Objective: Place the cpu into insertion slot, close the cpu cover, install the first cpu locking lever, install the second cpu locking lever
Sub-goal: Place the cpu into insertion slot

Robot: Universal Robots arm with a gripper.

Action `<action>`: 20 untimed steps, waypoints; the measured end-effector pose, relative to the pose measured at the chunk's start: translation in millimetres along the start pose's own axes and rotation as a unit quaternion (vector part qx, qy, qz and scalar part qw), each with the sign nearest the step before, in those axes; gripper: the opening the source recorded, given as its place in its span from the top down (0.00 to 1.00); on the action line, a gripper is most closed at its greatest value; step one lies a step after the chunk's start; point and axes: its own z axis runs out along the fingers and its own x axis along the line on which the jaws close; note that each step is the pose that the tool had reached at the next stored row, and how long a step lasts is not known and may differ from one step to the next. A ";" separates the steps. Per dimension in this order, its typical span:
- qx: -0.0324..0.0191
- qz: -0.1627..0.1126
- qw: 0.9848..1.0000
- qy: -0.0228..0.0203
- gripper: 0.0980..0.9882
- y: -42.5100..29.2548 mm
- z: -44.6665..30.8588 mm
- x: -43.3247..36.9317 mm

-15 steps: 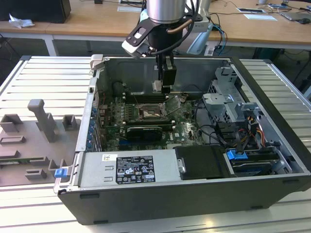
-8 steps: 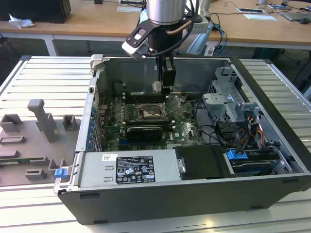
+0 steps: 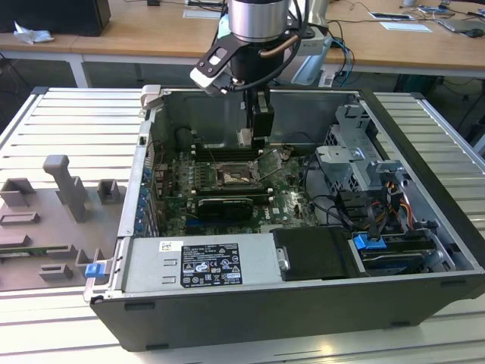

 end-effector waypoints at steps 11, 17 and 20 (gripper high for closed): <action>0.000 0.003 1.000 -0.001 0.50 -0.5 5.3 0.0; 0.000 0.004 1.000 -0.001 0.50 -0.8 8.8 -0.1; 0.000 0.005 1.000 -0.001 0.50 -0.9 10.4 -0.1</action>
